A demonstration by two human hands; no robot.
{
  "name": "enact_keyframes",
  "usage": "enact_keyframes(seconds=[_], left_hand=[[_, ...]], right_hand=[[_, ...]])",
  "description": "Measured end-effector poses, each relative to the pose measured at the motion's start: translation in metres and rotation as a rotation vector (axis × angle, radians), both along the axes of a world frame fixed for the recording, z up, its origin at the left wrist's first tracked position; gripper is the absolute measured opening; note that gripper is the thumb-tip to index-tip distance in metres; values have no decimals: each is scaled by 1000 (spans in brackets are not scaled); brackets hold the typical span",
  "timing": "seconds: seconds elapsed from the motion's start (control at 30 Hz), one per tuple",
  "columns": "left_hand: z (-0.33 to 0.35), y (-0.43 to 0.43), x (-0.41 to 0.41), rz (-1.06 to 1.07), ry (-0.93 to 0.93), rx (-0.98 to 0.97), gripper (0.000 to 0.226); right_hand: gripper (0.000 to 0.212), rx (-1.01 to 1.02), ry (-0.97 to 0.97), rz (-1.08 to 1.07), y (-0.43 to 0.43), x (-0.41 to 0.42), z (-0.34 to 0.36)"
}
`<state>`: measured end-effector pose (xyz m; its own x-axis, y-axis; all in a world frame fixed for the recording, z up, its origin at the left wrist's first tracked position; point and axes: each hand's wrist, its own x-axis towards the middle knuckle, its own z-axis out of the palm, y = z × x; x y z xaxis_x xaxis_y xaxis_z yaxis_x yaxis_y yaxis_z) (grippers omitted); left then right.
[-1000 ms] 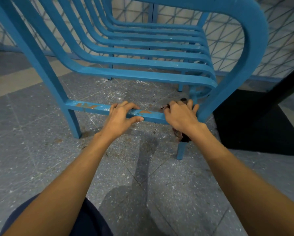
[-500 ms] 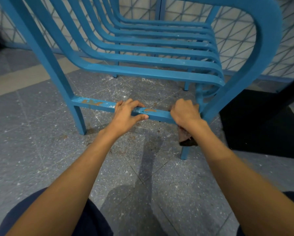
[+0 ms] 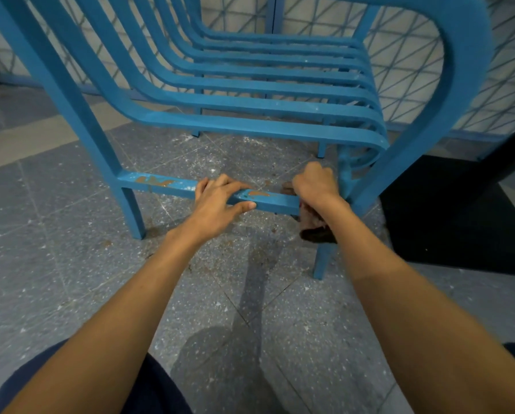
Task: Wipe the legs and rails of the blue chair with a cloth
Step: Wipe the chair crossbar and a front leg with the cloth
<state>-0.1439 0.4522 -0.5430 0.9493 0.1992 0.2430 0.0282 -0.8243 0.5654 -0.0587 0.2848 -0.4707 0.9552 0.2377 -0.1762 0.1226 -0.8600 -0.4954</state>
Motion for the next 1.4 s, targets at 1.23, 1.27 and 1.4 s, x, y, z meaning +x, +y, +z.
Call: enact_keyframes(seconds=[1.23, 1.27, 1.4], left_hand=[[-6, 0, -4, -12, -48, -1, 36], [-6, 0, -4, -15, -48, -1, 36], [-7, 1, -4, -7, -34, 13, 38]], right_hand=[[68, -143, -628, 480, -52, -59, -59], [72, -147, -641, 476, -55, -59, -60], [46, -185, -487, 318, -42, -35, -43]])
